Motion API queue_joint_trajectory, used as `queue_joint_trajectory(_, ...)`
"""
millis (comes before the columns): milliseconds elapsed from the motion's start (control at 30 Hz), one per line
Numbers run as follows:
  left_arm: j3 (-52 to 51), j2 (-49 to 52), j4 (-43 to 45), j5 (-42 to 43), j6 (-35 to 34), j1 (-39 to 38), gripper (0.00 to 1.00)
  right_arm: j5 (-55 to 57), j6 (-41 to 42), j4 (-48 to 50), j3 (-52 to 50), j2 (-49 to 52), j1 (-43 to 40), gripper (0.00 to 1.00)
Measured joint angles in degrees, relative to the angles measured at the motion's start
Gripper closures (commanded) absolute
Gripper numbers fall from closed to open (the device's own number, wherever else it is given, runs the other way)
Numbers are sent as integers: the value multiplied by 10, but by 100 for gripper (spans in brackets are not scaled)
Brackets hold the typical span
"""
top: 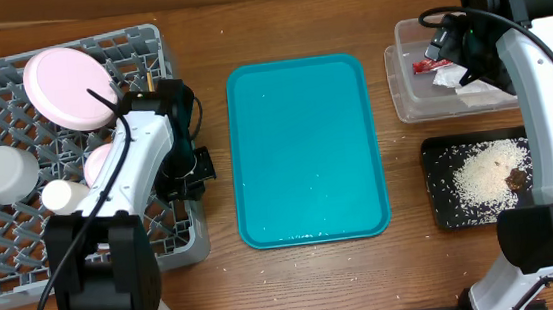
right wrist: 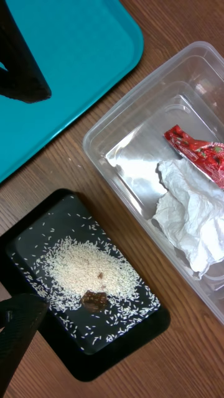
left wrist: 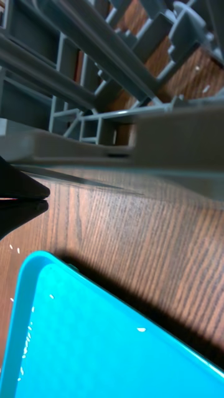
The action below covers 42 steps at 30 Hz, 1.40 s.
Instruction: Sort waste into correct bins and load items into the dishwasher
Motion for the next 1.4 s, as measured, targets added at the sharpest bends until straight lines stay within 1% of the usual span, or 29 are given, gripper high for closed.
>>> queue_joint_trajectory(200,0,-48,-2,-18,-2,0,96,0,0,0,0,0,0,0)
queue_joint_trajectory(433,0,-114,-16,-59,-21,0,96,0,0,0,0,0,0,0)
queue_joint_trajectory(933,0,-116,-14,-86,-35,0,95,0,0,0,0,0,0,0)
queue_joint_trajectory(1033,0,-116,16,-63,-31,0,96,0,0,0,0,0,0,0)
queue_joint_trajectory(1133,0,-116,59,-1,-9,0,96,0,0,0,0,0,0,0)
queue_joint_trajectory(1233,0,-116,82,50,5,-1,96,0,0,0,0,0,0,0)
queue_joint_trajectory(1400,-4,-116,76,51,14,-1,95,0,0,0,0,0,0,0)
